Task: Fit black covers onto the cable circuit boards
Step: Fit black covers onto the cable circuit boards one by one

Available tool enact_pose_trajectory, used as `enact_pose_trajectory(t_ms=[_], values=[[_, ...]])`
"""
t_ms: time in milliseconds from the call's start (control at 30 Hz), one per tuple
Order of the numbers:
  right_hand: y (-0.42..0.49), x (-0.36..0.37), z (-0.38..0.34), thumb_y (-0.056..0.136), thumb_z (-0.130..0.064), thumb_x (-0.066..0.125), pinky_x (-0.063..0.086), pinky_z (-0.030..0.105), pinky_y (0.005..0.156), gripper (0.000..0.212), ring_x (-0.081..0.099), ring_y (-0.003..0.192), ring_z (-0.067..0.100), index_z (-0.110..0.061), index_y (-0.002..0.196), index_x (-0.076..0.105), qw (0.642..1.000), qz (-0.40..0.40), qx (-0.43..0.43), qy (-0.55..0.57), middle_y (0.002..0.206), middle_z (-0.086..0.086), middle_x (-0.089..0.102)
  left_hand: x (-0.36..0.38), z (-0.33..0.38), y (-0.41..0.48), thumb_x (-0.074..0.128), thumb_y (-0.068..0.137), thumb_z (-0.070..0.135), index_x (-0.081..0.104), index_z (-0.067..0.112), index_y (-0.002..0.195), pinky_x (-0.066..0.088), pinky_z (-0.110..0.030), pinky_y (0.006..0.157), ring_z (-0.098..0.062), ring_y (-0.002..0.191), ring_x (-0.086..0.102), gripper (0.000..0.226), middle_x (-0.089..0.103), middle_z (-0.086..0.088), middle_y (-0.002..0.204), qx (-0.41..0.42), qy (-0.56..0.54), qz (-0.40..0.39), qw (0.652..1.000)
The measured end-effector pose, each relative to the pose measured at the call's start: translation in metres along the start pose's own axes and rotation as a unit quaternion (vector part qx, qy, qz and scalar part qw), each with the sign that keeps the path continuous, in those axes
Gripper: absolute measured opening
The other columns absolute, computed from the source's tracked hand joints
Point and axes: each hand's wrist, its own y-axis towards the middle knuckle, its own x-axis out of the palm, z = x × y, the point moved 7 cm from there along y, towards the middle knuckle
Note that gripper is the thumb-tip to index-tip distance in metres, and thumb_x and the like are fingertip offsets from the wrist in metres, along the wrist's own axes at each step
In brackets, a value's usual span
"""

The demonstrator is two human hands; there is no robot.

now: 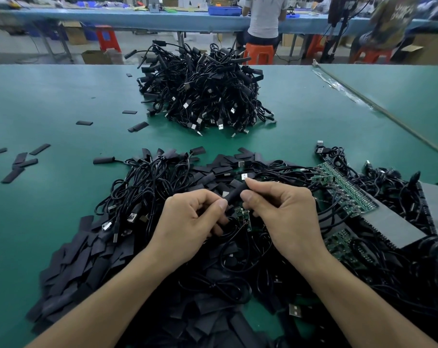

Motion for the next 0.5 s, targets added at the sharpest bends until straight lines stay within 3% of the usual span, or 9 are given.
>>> enact_pose_trajectory(t_ms=[200, 333, 433, 500], values=[[0.0, -0.002, -0.005, 0.083, -0.01, 0.078, 0.054, 0.018, 0.064, 0.018, 0.072, 0.067, 0.013, -0.026, 0.09, 0.074, 0.998, 0.019, -0.008, 0.052, 0.076, -0.004, 0.075, -0.002, 0.001, -0.001, 0.066, 0.092, 0.017, 0.073, 0.022, 0.084, 0.052, -0.02, 0.051, -0.013, 0.058, 0.07, 0.011, 0.074, 0.002, 0.072, 0.004, -0.021, 0.012, 1.0], [0.001, -0.009, -0.009, 0.086, -0.009, 0.075, 0.053, 0.018, 0.06, 0.013, 0.071, 0.066, 0.012, -0.02, 0.092, 0.072, 0.993, 0.056, -0.005, 0.102, 0.077, -0.002, 0.075, -0.003, 0.01, -0.001, 0.068, 0.092, 0.02, 0.073, 0.022, 0.084, 0.056, -0.026, 0.056, -0.011, 0.06, 0.07, 0.01, 0.073, 0.002, 0.071, 0.032, 0.007, 0.012, 0.999], [-0.003, -0.012, -0.016, 0.09, -0.02, 0.072, 0.052, 0.017, 0.061, 0.011, 0.068, 0.065, 0.007, -0.029, 0.096, 0.07, 0.995, 0.081, -0.049, -0.029, 0.076, -0.014, 0.072, -0.018, 0.026, 0.004, 0.066, 0.093, 0.02, 0.073, 0.026, 0.08, 0.053, -0.025, 0.047, -0.006, 0.048, 0.063, 0.016, 0.068, 0.009, 0.061, 0.069, 0.039, 0.063, 0.995], [-0.005, -0.009, -0.022, 0.09, -0.028, 0.07, 0.048, 0.016, 0.062, 0.011, 0.062, 0.067, 0.006, -0.028, 0.101, 0.07, 0.979, 0.072, -0.085, -0.169, 0.071, -0.014, 0.066, -0.042, 0.034, 0.011, 0.064, 0.095, 0.024, 0.072, 0.03, 0.079, 0.036, -0.02, 0.033, -0.002, 0.036, 0.048, 0.019, 0.059, 0.014, 0.049, 0.081, 0.064, 0.135, 0.985]])
